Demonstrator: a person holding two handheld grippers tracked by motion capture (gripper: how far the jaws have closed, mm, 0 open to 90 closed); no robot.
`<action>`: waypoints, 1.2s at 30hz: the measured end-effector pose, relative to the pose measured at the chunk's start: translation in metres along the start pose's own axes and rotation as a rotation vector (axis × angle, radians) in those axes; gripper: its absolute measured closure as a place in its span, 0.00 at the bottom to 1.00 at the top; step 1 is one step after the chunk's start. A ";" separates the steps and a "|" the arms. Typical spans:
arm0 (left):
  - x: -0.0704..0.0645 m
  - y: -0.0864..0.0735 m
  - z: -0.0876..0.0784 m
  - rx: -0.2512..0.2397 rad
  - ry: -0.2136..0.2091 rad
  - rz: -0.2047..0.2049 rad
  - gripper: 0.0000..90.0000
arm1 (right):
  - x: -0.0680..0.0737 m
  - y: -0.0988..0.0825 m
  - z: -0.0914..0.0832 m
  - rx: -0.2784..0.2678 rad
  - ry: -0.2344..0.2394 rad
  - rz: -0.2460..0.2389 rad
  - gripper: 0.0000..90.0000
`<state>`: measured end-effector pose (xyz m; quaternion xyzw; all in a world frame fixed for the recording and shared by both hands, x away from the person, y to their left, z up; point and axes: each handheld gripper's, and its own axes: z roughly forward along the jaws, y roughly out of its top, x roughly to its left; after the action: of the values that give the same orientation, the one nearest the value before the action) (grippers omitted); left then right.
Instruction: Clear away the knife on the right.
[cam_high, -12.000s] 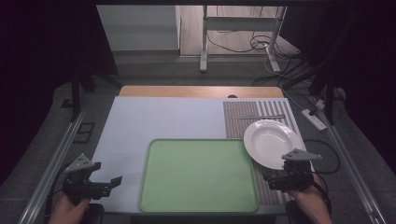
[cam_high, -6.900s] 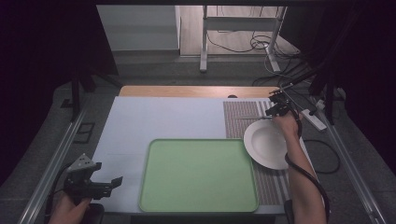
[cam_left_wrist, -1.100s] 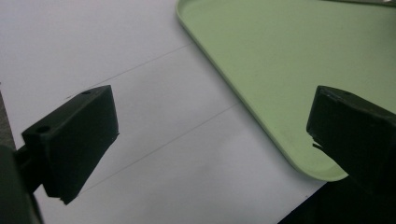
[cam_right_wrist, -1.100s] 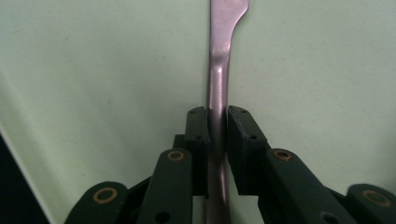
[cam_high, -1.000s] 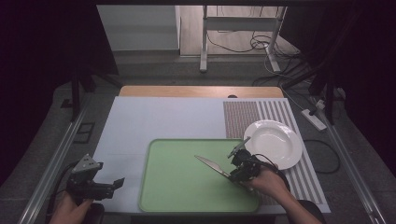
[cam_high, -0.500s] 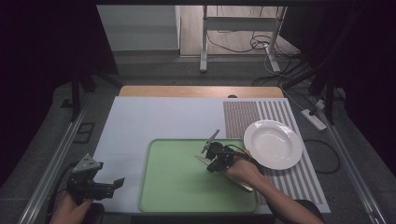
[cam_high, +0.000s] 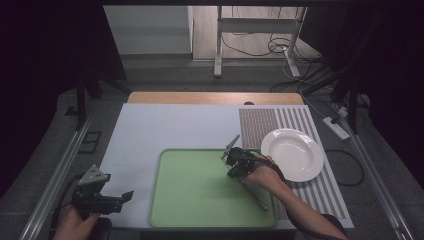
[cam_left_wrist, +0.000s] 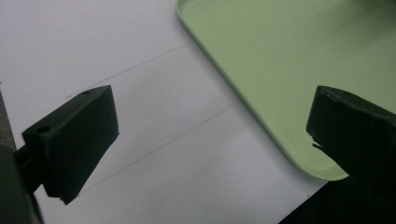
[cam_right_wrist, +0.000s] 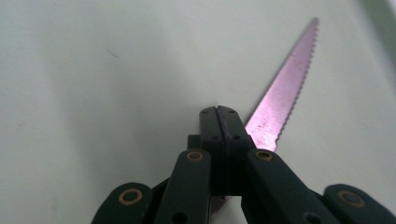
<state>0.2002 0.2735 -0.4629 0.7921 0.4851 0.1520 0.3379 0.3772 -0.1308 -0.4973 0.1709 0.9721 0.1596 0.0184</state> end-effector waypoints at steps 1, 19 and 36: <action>0.000 0.000 0.000 0.000 0.000 0.000 0.03 | -0.002 -0.002 -0.001 0.006 -0.007 0.000 1.00; 0.000 0.000 0.000 0.000 0.002 0.001 0.03 | -0.020 -0.028 -0.013 0.015 -0.019 0.117 1.00; 0.000 0.000 0.000 -0.003 0.002 -0.001 0.03 | -0.029 -0.059 -0.025 0.005 -0.010 0.179 1.00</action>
<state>0.2001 0.2737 -0.4627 0.7912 0.4856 0.1531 0.3388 0.3825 -0.2009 -0.4932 0.2577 0.9533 0.1575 0.0086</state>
